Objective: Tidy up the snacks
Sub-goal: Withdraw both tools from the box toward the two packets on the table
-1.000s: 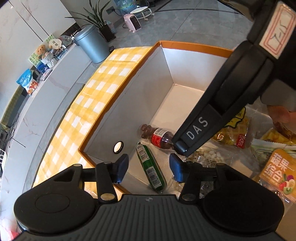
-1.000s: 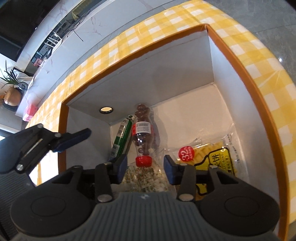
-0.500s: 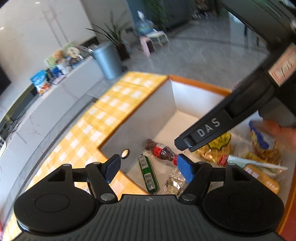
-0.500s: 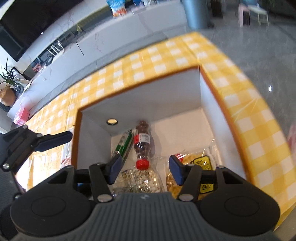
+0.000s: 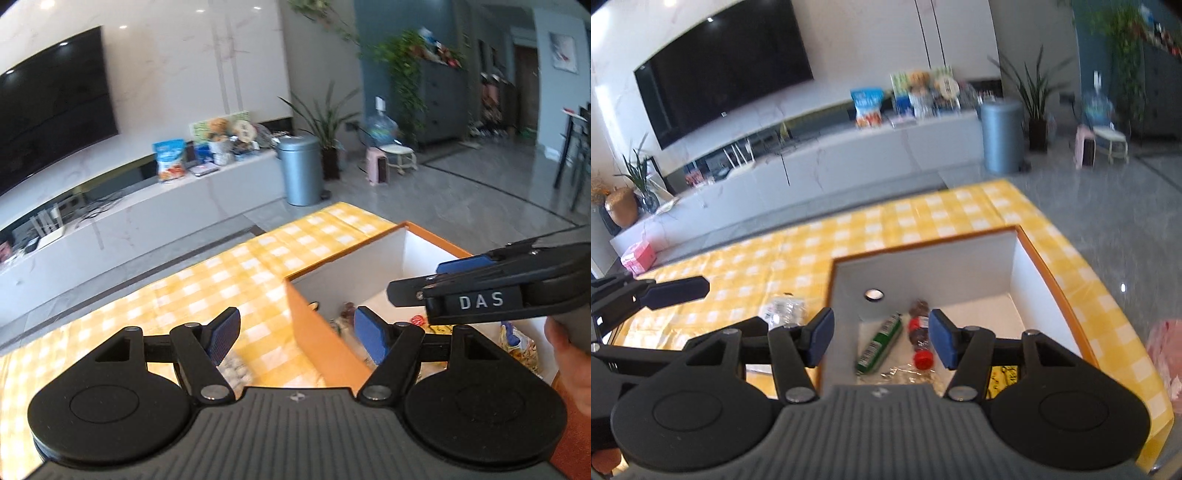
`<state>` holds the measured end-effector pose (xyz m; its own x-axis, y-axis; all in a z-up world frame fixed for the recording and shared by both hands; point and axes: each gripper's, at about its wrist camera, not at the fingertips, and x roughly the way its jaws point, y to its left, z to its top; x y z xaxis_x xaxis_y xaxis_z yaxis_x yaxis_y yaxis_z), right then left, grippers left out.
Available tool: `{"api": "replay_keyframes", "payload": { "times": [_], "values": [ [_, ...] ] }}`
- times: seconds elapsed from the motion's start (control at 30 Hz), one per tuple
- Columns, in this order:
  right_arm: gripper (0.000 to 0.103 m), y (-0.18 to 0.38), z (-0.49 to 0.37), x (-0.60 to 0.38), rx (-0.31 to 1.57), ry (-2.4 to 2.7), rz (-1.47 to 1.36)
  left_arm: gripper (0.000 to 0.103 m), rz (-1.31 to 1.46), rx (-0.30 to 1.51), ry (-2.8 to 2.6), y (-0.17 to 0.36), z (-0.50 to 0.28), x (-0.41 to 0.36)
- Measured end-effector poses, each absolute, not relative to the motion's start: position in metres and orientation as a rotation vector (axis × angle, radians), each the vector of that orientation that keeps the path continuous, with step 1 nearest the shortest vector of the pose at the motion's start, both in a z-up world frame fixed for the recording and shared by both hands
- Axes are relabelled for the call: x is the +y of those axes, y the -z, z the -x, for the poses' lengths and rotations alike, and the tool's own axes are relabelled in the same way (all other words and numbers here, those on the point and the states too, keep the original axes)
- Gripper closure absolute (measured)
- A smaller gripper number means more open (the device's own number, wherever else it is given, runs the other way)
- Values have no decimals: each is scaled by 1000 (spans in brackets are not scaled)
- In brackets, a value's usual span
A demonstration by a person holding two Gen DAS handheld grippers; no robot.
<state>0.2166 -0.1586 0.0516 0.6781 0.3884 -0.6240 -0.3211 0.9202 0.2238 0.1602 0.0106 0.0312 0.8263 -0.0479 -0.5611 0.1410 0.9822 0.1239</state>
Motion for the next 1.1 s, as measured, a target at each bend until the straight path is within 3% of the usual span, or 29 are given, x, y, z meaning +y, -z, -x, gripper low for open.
{"api": "replay_keyframes", "payload": {
  "times": [0.5, 1.1],
  "values": [
    [47, -39, -145, -105, 588, -489, -24, 20, 156, 579, -119, -16, -96, 94],
    [49, 15, -126, -48, 659, -532, 66, 20, 330, 649, -200, 33, -66, 149]
  ]
}}
